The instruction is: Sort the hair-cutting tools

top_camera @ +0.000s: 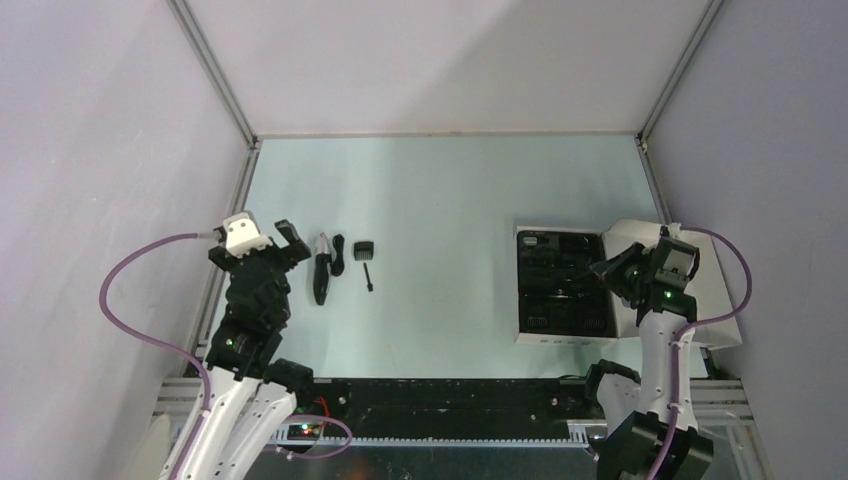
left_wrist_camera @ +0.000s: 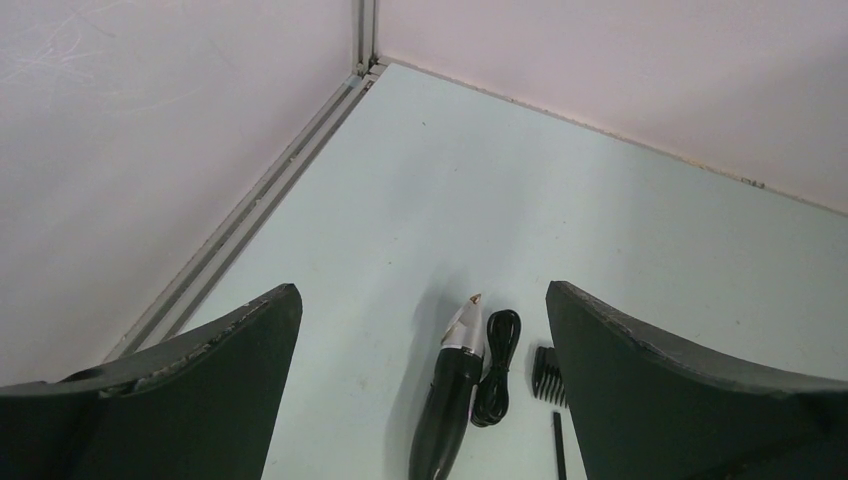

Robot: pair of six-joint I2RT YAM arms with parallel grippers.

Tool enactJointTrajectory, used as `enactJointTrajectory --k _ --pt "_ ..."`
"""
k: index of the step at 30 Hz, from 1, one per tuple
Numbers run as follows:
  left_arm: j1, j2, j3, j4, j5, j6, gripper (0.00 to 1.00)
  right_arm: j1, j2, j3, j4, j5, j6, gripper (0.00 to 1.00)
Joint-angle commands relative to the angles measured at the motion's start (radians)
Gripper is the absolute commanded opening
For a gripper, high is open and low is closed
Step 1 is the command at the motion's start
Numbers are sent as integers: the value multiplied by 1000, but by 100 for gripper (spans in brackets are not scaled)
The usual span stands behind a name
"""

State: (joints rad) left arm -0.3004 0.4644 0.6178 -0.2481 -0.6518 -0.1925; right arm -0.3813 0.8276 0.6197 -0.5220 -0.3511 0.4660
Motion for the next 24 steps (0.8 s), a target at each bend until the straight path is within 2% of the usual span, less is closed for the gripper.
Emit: enactJointTrajectory --k 1,9,19,24 --pt "-47 6 -4 52 -64 6 100 -13 -6 -38 27 15 3 0" --pt "-112 4 -18 77 -92 35 100 -35 37 -87 115 -8 18 0" --pt "-114 -12 -23 82 -99 44 100 -57 18 -81 159 -102 71 0" --pt "-118 -11 -24 82 -97 44 100 -60 -7 -62 161 -101 96 0"
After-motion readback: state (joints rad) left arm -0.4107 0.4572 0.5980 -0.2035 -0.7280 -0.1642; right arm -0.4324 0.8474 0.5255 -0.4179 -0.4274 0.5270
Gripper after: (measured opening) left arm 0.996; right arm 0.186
